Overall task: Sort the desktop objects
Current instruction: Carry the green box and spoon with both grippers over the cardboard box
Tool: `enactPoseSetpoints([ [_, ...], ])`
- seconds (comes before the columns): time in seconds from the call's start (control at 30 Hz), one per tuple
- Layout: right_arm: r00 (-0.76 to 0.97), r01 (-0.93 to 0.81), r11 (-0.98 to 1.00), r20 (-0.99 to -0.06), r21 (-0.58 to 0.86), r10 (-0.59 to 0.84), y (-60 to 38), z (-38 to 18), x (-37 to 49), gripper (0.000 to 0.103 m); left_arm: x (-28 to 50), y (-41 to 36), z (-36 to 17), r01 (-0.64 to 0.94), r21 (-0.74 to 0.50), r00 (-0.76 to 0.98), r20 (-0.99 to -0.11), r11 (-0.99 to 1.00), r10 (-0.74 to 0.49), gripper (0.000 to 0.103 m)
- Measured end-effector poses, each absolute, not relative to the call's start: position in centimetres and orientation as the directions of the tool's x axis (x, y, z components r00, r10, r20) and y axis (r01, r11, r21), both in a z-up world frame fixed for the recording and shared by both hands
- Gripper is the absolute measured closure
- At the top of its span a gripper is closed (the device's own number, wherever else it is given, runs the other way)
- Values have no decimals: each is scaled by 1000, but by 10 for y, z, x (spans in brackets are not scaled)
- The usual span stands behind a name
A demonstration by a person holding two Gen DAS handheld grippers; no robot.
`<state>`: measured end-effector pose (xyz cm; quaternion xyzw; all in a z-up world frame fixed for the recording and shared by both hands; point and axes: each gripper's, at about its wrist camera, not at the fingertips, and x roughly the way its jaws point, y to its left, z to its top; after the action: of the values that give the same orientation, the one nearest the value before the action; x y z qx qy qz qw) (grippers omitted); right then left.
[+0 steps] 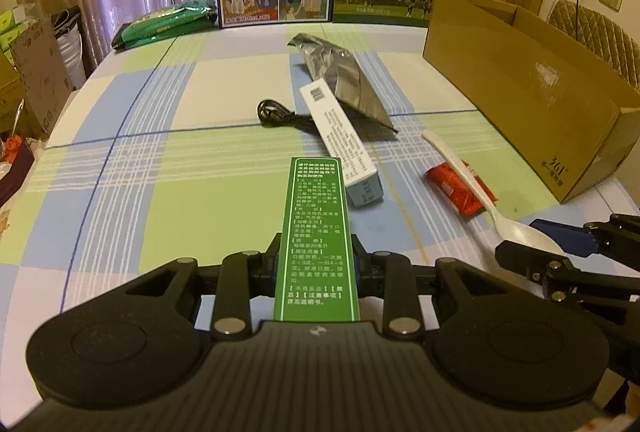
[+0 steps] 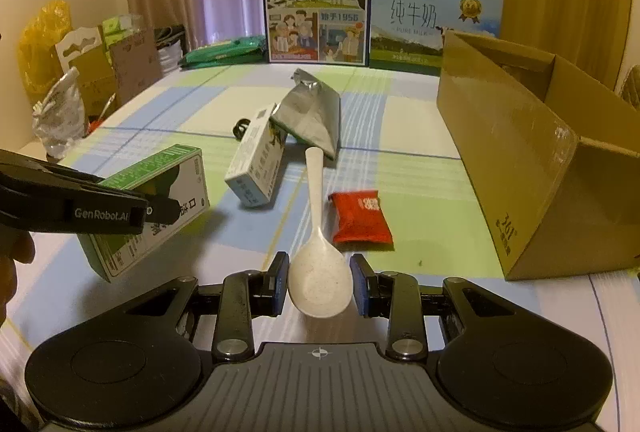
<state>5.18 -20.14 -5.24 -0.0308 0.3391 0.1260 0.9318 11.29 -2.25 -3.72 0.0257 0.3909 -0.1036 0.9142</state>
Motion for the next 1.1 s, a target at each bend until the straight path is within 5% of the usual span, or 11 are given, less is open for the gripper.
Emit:
enactPoseSetpoints([
  [0.47,804,-193,977,-557,88,209,-227,23,54,73,98,-48,11,225,-47,696,-692,973,-194,78],
  [1.1,865,-27,998,-499,61,54,-358,97,71,73,118,-176,82,409,-66,692,-628,910,-356,78],
])
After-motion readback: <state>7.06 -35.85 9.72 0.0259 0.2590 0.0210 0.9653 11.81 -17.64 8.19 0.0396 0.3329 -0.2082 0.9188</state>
